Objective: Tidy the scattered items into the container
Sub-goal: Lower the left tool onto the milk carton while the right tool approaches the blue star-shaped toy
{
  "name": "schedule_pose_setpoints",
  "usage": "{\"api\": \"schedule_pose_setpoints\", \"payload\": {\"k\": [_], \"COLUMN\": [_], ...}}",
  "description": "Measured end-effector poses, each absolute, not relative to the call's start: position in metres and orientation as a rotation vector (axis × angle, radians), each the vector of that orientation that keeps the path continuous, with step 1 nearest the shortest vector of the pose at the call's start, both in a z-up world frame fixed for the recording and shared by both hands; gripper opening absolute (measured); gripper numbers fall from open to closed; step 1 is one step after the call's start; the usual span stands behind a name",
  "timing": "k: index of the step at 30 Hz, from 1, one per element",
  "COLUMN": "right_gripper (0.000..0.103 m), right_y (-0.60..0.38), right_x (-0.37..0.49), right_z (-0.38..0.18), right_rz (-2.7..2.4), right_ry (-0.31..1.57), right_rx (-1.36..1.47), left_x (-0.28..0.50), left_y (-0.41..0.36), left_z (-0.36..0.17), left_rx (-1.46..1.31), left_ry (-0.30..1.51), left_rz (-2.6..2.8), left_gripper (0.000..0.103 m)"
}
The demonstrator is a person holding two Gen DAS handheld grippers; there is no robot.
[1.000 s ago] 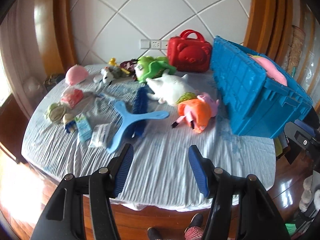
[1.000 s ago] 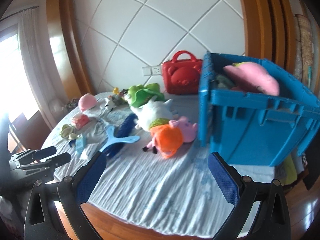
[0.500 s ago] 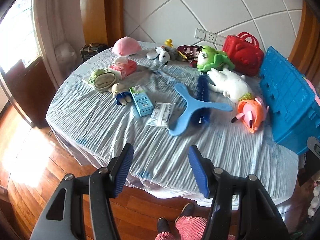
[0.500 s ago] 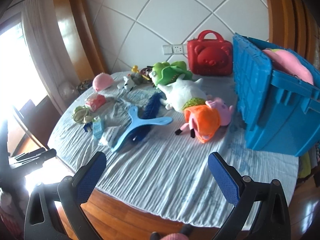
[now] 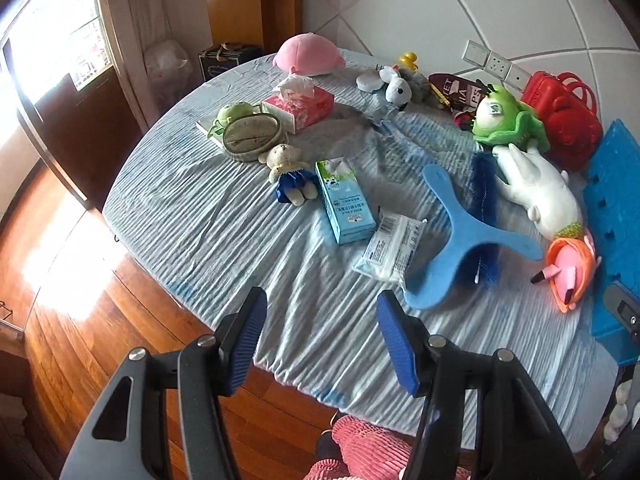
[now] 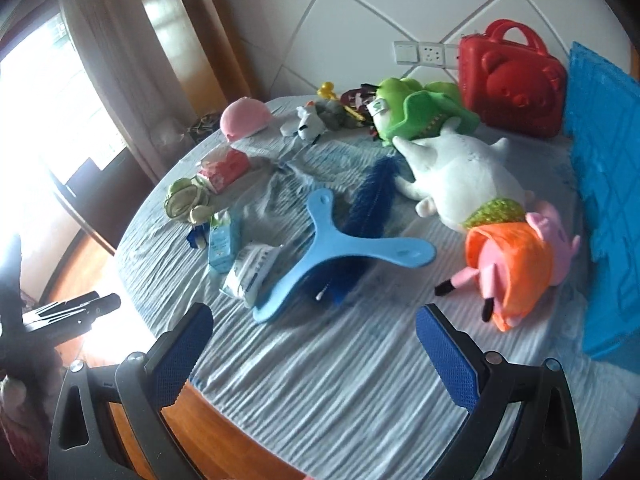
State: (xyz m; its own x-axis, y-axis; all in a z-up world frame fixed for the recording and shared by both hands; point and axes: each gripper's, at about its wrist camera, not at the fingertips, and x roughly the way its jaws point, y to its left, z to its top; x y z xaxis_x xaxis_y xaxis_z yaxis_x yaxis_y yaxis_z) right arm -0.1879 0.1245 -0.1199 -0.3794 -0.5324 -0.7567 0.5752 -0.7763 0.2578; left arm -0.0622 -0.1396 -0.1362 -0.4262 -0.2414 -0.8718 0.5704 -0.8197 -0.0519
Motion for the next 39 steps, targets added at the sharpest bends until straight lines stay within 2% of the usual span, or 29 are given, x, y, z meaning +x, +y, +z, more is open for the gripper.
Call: {"api": "schedule_pose_setpoints", "payload": {"k": [9,20,29,32,35,39], "right_gripper": [0.103,0.103,0.103,0.103,0.103,0.103], "right_y": [0.084,0.037,0.011,-0.002,-0.016,-0.025], "right_x": [-0.265,-0.293,-0.298,-0.294,-0.286,-0.279], "right_z": [-0.159,-0.192,-0.217,-0.222,-0.225,-0.23], "right_rz": [-2.068,-2.027,-2.068,-2.064,-2.043,-2.035], "right_ry": [0.095,0.145,0.143,0.139,0.146,0.151], "right_rx": [1.253,1.285,1.368,1.383,1.388,1.402], "left_x": [-0.155,-0.224,-0.244,-0.239,-0.229,-0.235], "left_y": [-0.172,-0.199,-0.207,-0.213,-0.22,-0.215], "left_z": [-0.184,-0.249,-0.26,-0.259,-0.27,-0.285], "left_rx": [1.395,1.487,1.48,1.507,1.566,1.582], "left_ry": [0.567,0.574,0.413,0.451,0.591,0.561], "left_rz": [-2.193,-2.177,-2.278,-2.273,-2.222,-2.239], "left_gripper": [0.056,0.056,0.057,0.058,0.058,0.058]}}
